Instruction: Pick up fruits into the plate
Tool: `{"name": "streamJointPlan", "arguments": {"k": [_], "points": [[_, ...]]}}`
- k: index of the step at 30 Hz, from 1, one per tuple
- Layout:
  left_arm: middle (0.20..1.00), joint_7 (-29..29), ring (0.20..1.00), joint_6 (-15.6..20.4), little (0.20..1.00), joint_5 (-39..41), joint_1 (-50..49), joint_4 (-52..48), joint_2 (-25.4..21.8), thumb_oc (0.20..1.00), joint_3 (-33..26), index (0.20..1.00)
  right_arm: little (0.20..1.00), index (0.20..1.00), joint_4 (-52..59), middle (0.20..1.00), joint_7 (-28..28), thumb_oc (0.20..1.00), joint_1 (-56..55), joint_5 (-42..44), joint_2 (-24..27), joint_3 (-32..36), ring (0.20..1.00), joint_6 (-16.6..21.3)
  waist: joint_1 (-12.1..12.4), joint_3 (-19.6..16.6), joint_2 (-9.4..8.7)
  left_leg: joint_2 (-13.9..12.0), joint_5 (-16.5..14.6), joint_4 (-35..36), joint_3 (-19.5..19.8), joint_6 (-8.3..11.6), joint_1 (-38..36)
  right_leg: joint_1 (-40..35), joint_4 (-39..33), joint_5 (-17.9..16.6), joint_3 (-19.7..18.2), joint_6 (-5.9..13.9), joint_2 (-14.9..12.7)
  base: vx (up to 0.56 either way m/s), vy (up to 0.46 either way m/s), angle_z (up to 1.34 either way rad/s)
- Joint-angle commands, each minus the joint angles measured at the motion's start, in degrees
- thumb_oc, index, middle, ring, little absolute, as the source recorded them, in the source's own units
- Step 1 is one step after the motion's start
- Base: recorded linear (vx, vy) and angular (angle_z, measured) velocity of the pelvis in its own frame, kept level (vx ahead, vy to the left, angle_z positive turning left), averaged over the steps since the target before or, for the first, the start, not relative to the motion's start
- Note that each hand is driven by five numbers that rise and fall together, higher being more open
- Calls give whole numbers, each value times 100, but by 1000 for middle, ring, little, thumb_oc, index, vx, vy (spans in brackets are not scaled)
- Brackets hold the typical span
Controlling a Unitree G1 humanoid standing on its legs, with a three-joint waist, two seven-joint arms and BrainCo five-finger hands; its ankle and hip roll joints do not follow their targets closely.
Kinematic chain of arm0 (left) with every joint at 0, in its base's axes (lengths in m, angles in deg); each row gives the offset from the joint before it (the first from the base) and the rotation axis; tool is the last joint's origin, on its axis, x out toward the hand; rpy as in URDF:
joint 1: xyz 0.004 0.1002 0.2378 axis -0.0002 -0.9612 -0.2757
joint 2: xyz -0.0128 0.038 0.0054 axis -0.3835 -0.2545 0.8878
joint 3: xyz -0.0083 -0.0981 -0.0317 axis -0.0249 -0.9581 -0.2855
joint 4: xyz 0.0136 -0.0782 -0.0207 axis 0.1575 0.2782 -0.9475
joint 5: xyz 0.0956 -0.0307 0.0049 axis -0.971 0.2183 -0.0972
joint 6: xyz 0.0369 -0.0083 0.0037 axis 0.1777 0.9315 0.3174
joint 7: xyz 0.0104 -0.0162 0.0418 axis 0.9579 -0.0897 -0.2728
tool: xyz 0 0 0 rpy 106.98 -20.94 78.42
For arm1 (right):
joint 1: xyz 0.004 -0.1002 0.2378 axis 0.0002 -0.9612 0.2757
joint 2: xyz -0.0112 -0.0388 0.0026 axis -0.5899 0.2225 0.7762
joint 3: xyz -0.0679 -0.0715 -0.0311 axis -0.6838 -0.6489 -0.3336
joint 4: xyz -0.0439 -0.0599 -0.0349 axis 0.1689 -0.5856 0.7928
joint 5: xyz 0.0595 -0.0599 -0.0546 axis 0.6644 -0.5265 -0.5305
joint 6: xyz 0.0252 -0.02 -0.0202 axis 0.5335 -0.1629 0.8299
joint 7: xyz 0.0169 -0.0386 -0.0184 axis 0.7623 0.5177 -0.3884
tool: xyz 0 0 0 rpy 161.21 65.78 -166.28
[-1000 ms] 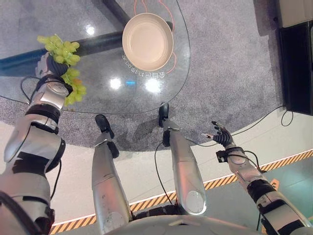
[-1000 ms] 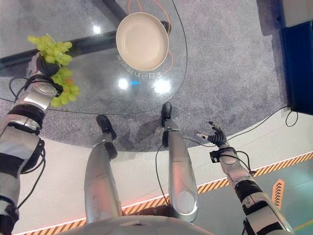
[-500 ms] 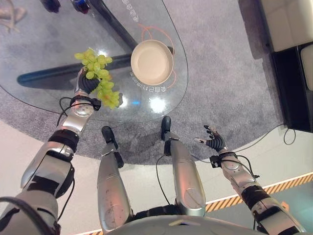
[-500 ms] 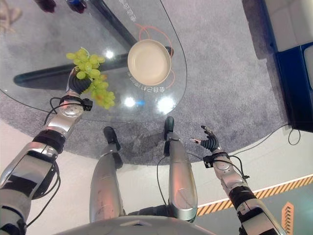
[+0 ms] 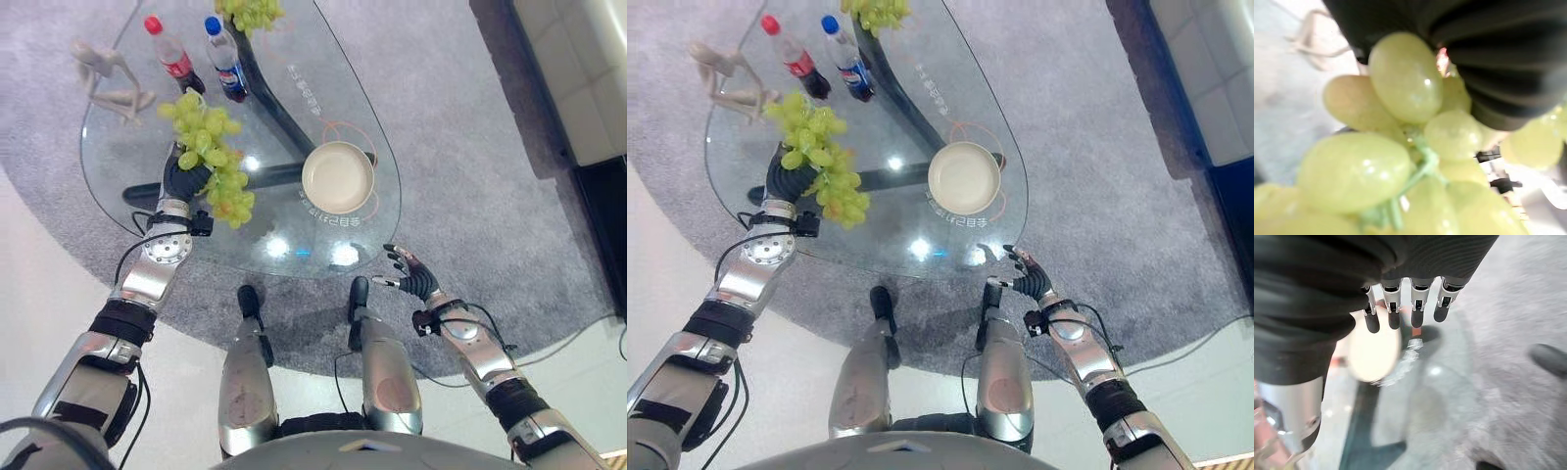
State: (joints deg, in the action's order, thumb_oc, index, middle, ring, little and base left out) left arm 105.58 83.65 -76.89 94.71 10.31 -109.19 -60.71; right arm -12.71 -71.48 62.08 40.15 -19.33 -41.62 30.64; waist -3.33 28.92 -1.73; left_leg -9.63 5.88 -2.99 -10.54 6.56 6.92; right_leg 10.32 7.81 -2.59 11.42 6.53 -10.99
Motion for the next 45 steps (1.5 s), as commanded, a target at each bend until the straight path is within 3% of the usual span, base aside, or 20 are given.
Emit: {"name": "streamJointPlan", "arguments": {"k": [1,4,5,8,12,17,28,36,42,45], "points": [[200,-294,200,362,200,-84,-260,-297,55,200,-59,200,1000,1000,476,1000,449,1000,152,-149,437,-12,1000,-94,23,-1151,-46,116,-427,-142,-166,29,50,-472,-168,407,244,80,10,51,-41,-12],[200,-578,200,360,200,-169,-416,-515,87,200,-18,200,1000,1000,610,1000,946,1000,541,304,527,-50,1000,-546,92,-1384,-45,89,-416,-136,-140,24,-117,-657,-227,355,292,69,-6,97,-26,-8],[200,-771,200,340,200,-243,-529,-640,138,200,-3,200,1000,1000,612,1000,1463,1000,800,1126,442,-75,1000,-1144,143,-1522,-48,75,-455,-145,-119,21,-307,-844,-273,337,309,63,-18,157,-15,-6],[200,-1177,200,117,200,-136,-581,-830,233,200,58,200,1000,1000,513,1000,2247,1000,1269,2070,69,-184,1000,-1916,245,-1848,-19,29,-471,-86,-111,34,-575,-1127,-400,280,365,39,-20,189,-5,-6],[200,-1707,200,28,200,-9,-555,-871,254,200,176,200,1000,1000,744,1000,2623,1000,1631,2711,-365,-494,1000,-2314,325,-2087,27,9,-495,80,-114,56,-885,-1413,-512,310,426,46,14,75,2,-2],[200,-2138,200,-45,200,167,-548,-1045,209,200,300,200,1000,1000,1445,1000,2831,1000,1811,3173,-519,-862,1000,-2791,368,-2285,62,-22,-456,296,-178,82,-1112,-1630,-772,224,521,92,-5,0,1,1],[200,-2277,200,25,200,531,-293,-1322,267,200,608,200,1000,1000,2191,1000,2333,1000,2111,4430,-898,-1350,1000,-3241,397,-2440,54,-26,-474,434,-238,63,-1285,-1743,-904,167,543,147,-40,-5,3,1],[200,-2049,200,-177,200,611,-163,-1621,553,200,805,200,1000,1000,2504,1000,1399,1000,2307,4789,-1234,-1541,1000,-2919,394,-2509,42,-41,-515,471,-323,48,-1392,-1784,-1002,78,556,208,-119,-1,0,0],[200,-1756,200,-260,200,294,-411,-1731,429,200,467,200,1000,1000,2640,1000,1597,1000,2076,4170,-935,-1260,1000,-3104,378,-2536,53,-35,-515,503,-312,53,-1408,-1782,-1016,67,520,227,-131,2,4,-1],[200,-1569,200,-254,200,128,-534,-1758,231,200,166,200,1000,1000,2687,1000,2148,1000,1920,3669,-488,-1051,1000,-3210,364,-2539,39,-36,-495,530,-313,56,-1399,-1770,-1021,65,520,229,-129,0,0,0]]}}
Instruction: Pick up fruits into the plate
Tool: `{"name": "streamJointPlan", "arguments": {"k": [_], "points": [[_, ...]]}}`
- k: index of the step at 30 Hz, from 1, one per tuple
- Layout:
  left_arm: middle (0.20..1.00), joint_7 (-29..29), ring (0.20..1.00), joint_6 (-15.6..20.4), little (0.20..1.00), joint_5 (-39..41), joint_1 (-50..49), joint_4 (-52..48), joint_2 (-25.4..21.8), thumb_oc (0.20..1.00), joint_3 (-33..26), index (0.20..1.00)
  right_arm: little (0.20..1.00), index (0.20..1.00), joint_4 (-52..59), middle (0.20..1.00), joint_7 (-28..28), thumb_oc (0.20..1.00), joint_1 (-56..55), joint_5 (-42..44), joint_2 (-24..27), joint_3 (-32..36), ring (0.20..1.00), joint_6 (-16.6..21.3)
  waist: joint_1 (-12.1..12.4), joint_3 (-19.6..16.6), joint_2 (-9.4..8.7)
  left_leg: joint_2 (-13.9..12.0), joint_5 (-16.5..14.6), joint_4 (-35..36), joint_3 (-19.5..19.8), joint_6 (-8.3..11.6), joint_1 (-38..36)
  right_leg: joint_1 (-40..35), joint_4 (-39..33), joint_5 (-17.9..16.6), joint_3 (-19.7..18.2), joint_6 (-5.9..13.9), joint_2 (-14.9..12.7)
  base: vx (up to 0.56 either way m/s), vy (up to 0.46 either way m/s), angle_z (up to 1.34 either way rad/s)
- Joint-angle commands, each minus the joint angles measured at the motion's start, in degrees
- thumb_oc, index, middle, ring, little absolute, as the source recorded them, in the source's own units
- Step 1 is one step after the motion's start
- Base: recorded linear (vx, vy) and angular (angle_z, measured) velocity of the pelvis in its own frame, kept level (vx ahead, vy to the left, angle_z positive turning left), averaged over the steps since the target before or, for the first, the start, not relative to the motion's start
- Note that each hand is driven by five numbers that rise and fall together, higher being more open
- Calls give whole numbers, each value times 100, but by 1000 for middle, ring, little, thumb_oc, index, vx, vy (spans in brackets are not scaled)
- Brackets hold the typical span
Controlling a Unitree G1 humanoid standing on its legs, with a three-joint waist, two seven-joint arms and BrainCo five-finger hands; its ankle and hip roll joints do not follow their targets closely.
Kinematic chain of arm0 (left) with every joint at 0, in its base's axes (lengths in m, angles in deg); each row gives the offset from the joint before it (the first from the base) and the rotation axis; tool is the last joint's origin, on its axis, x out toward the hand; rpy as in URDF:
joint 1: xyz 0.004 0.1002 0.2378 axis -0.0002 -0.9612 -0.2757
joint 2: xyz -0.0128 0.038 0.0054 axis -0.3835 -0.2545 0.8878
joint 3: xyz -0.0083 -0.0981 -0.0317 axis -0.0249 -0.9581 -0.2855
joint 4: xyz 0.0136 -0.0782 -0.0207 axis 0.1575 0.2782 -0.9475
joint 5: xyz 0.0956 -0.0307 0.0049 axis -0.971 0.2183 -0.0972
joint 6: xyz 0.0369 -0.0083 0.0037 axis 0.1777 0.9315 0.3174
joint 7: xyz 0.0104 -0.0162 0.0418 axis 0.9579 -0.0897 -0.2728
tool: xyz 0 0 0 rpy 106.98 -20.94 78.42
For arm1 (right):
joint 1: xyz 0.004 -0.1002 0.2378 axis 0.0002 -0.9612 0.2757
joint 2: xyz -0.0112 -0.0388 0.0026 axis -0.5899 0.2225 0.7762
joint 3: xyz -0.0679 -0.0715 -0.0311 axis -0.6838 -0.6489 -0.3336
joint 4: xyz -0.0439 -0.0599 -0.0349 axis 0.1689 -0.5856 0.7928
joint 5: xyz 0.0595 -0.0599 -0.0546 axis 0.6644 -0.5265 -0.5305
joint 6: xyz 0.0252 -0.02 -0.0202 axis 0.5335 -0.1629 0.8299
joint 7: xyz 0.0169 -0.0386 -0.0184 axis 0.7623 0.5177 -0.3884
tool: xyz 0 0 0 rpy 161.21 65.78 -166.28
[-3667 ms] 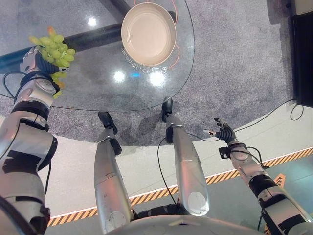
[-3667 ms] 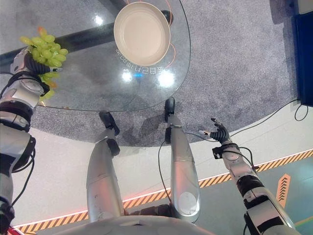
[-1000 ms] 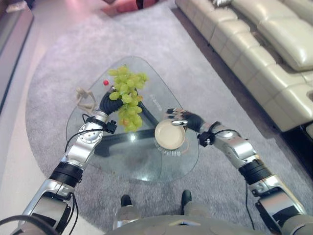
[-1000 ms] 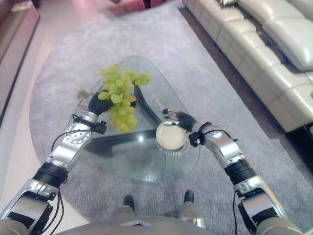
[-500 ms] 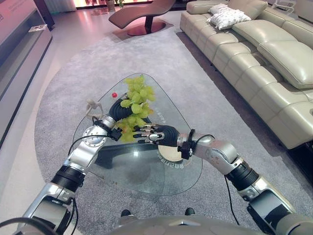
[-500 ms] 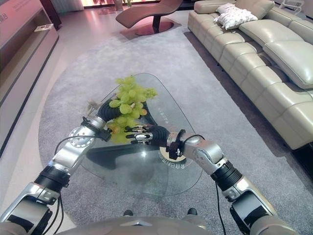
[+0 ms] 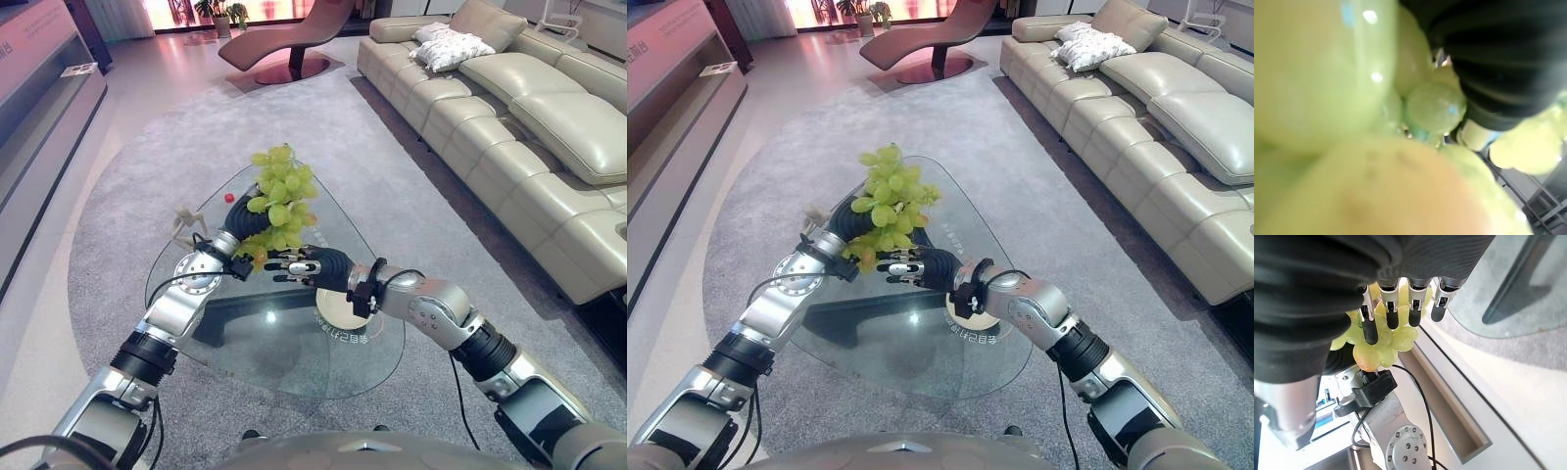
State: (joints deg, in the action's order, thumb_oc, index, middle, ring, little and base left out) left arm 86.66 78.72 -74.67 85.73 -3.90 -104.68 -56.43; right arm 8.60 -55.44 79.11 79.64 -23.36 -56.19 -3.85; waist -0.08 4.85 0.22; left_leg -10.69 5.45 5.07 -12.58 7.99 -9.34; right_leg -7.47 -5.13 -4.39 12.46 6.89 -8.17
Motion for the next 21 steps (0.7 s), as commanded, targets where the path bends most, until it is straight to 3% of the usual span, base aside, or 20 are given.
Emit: {"name": "streamJointPlan", "arguments": {"k": [1,4,9,13,21], "points": [[200,336,200,243,200,-118,356,-337,-251,200,-305,200,1000,1000,558,1000,644,1000,199,-333,-22,437,1000,225,38,-133,-160,70,-450,-273,-107,-87,229,9,274,245,418,194,-411,0,0,0],[200,507,200,316,200,-175,310,-237,-588,200,-670,200,1000,1000,568,1000,1558,1000,65,-705,630,693,1000,202,33,-148,-205,52,-427,-234,-111,-62,222,-10,274,252,474,208,-421,0,0,0],[200,721,200,362,200,-257,371,-46,-835,200,-921,200,1000,1000,423,1000,1959,1000,9,-694,1177,1085,1000,513,5,-182,-264,35,-400,-203,-94,-32,230,-22,259,245,518,215,-416,0,0,0],[200,785,200,377,200,-318,361,29,-893,200,-1073,200,1000,1000,256,1000,2145,1000,-61,-688,1344,1381,1000,733,-15,-202,-279,34,-400,-181,-72,-27,237,-13,270,261,533,213,-404,0,0,0],[200,419,200,482,200,-193,204,-150,-844,200,-1142,200,1000,1000,313,1000,2248,1000,-247,-635,1291,1583,1000,772,-32,-199,-275,40,-415,-196,-54,-32,252,-17,254,265,509,207,-384,0,0,0]]}}
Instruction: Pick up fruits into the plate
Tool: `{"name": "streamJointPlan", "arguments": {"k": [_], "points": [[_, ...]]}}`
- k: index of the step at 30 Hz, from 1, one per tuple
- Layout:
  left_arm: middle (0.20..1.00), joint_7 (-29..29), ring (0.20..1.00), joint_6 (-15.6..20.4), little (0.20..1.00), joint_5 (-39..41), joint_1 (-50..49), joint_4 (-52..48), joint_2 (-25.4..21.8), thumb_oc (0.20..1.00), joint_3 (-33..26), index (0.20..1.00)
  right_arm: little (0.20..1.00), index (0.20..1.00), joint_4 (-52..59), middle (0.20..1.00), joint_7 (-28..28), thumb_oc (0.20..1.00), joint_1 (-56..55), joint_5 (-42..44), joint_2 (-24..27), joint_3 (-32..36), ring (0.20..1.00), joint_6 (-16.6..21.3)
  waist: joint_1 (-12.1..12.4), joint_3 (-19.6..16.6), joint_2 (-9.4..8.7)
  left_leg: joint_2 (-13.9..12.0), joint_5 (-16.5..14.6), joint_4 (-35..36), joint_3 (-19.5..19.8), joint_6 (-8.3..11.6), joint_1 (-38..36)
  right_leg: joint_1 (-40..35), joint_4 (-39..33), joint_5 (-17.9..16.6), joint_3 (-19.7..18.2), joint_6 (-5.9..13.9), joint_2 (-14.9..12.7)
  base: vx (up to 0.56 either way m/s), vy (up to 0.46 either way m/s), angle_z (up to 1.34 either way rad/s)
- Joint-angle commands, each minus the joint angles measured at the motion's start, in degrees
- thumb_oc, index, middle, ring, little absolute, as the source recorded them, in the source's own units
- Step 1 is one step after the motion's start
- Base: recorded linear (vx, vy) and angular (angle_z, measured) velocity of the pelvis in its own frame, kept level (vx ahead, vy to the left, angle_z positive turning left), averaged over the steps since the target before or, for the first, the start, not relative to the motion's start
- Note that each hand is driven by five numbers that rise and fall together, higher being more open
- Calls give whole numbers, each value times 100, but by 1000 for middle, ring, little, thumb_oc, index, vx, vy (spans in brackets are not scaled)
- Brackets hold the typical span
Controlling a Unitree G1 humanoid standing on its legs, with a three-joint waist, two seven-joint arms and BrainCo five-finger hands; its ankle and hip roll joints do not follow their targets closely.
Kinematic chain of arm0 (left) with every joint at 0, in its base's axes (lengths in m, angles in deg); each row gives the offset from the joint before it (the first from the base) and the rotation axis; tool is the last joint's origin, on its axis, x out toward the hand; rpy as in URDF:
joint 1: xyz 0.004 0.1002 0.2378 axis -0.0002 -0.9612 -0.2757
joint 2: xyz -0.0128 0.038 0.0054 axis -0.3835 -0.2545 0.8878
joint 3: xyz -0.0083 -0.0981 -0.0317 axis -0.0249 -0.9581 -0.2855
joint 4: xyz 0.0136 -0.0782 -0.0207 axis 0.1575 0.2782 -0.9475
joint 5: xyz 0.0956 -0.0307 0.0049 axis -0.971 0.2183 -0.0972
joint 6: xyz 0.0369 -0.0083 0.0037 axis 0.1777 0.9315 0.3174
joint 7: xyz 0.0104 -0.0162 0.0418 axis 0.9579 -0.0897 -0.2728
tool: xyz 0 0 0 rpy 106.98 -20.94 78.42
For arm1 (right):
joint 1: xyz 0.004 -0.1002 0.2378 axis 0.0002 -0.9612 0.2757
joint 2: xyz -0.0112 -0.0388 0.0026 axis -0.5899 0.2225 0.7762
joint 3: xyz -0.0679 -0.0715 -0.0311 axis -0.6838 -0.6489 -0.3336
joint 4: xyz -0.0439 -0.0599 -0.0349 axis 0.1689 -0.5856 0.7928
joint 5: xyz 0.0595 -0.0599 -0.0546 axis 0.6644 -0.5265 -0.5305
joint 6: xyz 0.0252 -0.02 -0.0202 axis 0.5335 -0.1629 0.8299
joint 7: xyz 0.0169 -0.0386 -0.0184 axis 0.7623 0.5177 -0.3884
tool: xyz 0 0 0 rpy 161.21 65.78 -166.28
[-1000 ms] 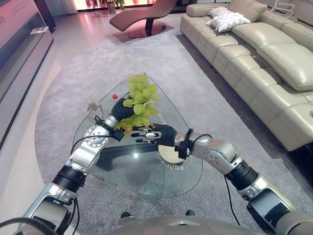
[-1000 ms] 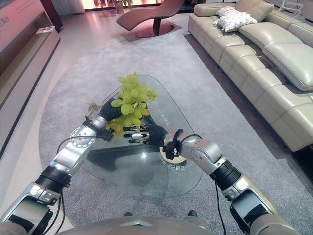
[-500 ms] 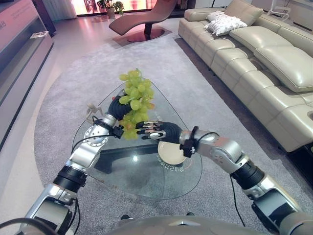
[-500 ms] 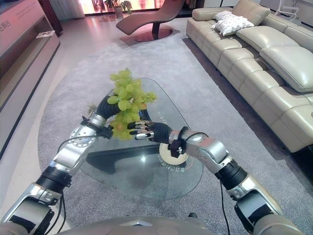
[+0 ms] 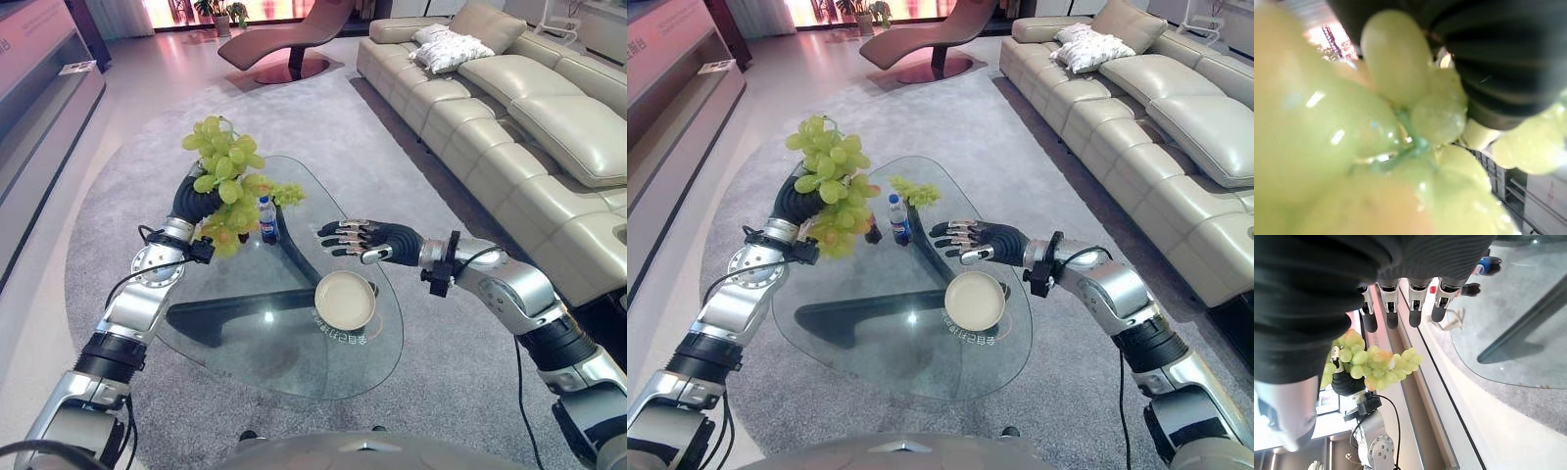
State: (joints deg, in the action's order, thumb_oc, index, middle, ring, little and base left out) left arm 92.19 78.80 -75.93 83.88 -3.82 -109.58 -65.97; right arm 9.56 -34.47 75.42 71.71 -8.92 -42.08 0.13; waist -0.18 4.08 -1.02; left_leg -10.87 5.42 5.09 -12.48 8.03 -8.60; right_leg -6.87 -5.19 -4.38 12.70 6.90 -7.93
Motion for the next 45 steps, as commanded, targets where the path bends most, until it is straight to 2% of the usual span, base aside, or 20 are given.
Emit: {"name": "streamJointPlan", "arguments": {"k": [1,5,12,17,26,32,36,42,45], "points": [[200,-203,200,483,200,-30,392,-180,-331,200,-159,200,1000,1000,221,1000,145,1000,127,177,-184,150,1000,368,-22,-124,-149,59,-415,-200,-65,-38,178,-77,256,263,480,207,-406,0,0,0],[200,-559,200,408,200,195,585,-342,-100,200,252,200,1000,1000,181,1000,-99,1000,374,347,-588,-172,1000,396,-6,-118,-125,59,-440,-218,-82,-55,164,-88,227,240,475,212,-417,0,0,0],[200,-1338,200,298,200,1085,740,-634,373,200,766,200,1000,1000,158,1000,-479,1000,768,270,-1147,-602,1000,490,28,-122,-77,59,-465,-219,-85,-76,116,-130,162,187,439,226,-439,0,0,0],[200,-1703,200,164,200,1604,781,-857,544,200,1018,200,1000,1000,199,1000,-680,1000,974,326,-1254,-734,1000,460,48,-131,-69,71,-466,-221,-63,-93,133,-108,181,181,399,225,-439,0,0,0],[200,-1942,200,1,200,2039,909,-1037,626,200,1238,200,1000,1000,185,1000,-869,1000,1164,466,-1311,-826,1000,497,66,-153,-76,93,-487,-205,-36,-132,133,-85,201,190,366,223,-440,1,0,0],[200,-1881,200,46,200,1824,859,-1120,604,200,1193,200,1000,1000,184,1000,-818,1000,1102,403,-1259,-768,1000,444,70,-171,-73,95,-494,-199,-20,-148,114,-102,202,198,341,216,-440,0,0,0],[200,-1595,200,147,200,1507,815,-1050,414,200,988,200,1000,1000,91,1000,-745,1000,984,319,-1081,-631,1000,459,74,-182,-65,86,-482,-205,0,-137,116,-112,220,212,352,211,-438,0,0,0],[200,-1073,200,197,200,969,758,-838,2,200,458,200,1000,1000,-209,1000,-1173,1000,719,-119,-599,-39,1000,1004,93,-200,-65,101,-447,-189,94,-103,159,-127,235,233,430,213,-443,8,18,3],[200,-795,200,237,200,745,863,-665,-97,200,292,200,1000,1000,-492,1000,-1404,1000,712,-258,-566,239,1000,1312,91,-202,-59,122,-454,-197,125,-101,196,-105,273,267,467,206,-440,0,0,0]]}}
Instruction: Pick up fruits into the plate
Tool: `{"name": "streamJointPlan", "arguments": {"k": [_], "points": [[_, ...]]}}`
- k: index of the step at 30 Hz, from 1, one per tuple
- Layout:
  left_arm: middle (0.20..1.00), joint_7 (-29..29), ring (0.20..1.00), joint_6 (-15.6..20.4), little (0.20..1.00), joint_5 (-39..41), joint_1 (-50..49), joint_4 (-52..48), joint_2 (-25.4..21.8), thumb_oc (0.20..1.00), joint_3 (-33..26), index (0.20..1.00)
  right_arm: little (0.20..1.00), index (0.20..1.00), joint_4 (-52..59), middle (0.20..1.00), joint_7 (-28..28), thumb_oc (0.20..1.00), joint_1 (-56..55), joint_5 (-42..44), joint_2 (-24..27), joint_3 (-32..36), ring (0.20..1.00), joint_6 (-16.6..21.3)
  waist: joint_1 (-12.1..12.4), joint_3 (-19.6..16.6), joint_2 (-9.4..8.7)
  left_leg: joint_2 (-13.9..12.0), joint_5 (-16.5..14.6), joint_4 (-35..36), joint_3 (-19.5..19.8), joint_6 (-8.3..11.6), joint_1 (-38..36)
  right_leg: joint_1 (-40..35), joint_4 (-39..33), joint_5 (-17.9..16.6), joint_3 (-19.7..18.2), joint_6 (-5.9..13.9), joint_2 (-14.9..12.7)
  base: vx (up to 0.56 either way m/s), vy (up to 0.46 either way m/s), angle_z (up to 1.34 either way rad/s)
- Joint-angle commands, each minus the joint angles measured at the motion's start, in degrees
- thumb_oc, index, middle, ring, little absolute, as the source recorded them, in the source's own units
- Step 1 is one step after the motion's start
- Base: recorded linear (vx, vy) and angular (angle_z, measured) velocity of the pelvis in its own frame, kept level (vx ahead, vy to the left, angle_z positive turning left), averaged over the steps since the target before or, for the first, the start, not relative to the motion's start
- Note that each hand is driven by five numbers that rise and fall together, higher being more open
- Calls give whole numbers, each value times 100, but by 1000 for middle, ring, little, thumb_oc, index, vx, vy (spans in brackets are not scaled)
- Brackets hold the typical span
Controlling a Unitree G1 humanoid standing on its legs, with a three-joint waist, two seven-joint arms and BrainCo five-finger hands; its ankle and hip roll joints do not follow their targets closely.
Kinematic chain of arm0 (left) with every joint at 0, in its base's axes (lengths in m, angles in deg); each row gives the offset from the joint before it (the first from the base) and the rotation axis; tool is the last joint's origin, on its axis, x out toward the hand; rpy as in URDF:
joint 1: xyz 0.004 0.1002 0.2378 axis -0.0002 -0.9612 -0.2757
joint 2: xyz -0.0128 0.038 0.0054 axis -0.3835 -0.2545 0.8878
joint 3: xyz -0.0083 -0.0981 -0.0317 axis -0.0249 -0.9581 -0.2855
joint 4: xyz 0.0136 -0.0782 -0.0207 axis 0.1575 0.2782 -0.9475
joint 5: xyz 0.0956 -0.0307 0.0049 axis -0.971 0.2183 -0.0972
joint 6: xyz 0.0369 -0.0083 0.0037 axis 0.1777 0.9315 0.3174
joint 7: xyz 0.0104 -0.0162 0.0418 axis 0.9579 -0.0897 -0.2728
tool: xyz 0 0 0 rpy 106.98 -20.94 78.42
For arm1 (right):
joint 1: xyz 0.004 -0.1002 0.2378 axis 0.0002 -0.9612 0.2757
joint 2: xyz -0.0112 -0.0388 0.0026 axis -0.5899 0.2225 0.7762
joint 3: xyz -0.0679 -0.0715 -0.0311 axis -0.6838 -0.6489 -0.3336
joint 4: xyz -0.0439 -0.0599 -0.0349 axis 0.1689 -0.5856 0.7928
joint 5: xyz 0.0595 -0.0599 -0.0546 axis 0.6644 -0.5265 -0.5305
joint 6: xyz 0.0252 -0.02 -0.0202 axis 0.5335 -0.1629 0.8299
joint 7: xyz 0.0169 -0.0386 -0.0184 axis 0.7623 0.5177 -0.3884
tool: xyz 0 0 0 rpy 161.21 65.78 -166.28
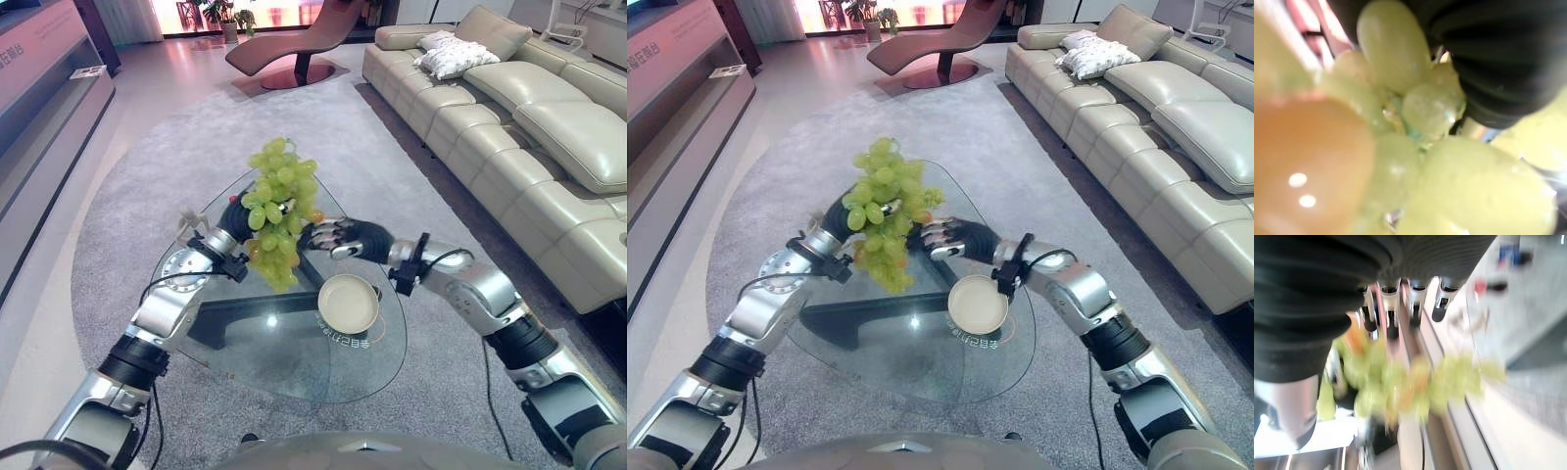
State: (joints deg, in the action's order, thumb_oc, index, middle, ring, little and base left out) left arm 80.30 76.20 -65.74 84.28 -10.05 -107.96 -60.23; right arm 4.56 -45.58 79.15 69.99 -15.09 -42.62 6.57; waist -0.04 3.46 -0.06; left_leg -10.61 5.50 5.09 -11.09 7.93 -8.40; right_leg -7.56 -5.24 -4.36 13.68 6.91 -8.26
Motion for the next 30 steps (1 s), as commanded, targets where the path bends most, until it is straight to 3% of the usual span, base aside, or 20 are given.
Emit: {"name": "streamJointPlan", "arguments": {"k": [1,8,14,22,30], "points": [[200,487,200,515,200,-351,860,14,-276,200,-323,200,1000,1000,-60,1000,-337,1000,331,-130,29,355,1000,723,74,-130,-150,105,-470,-208,-4,-96,189,-32,293,281,377,196,-404,0,0,0],[200,812,200,573,200,-696,965,337,-210,200,-437,200,1000,1000,-209,1000,-777,1000,243,-199,-129,517,1000,729,60,-127,-133,128,-487,-195,40,-115,158,-82,309,338,401,171,-393,0,1,1],[200,637,200,556,200,-545,1114,277,-66,200,-278,200,1000,1000,-647,1000,-1358,1000,191,-153,-352,739,1000,863,43,-121,-119,143,-507,-187,46,-121,135,-102,301,337,415,176,-381,-2,1,2],[200,175,200,421,200,-51,1507,37,102,200,164,200,1000,1000,-1567,1000,-1522,1000,716,192,-515,434,1000,694,115,-126,-129,154,-516,-190,48,-130,120,-129,277,314,459,172,-385,0,0,0],[200,134,200,392,200,309,2040,-42,420,200,587,200,1000,1000,-2413,1000,-1349,1000,1430,489,-819,-149,1000,419,201,-160,-162,157,-520,-169,72,-139,86,-168,263,313,480,150,-385,0,0,0]]}}
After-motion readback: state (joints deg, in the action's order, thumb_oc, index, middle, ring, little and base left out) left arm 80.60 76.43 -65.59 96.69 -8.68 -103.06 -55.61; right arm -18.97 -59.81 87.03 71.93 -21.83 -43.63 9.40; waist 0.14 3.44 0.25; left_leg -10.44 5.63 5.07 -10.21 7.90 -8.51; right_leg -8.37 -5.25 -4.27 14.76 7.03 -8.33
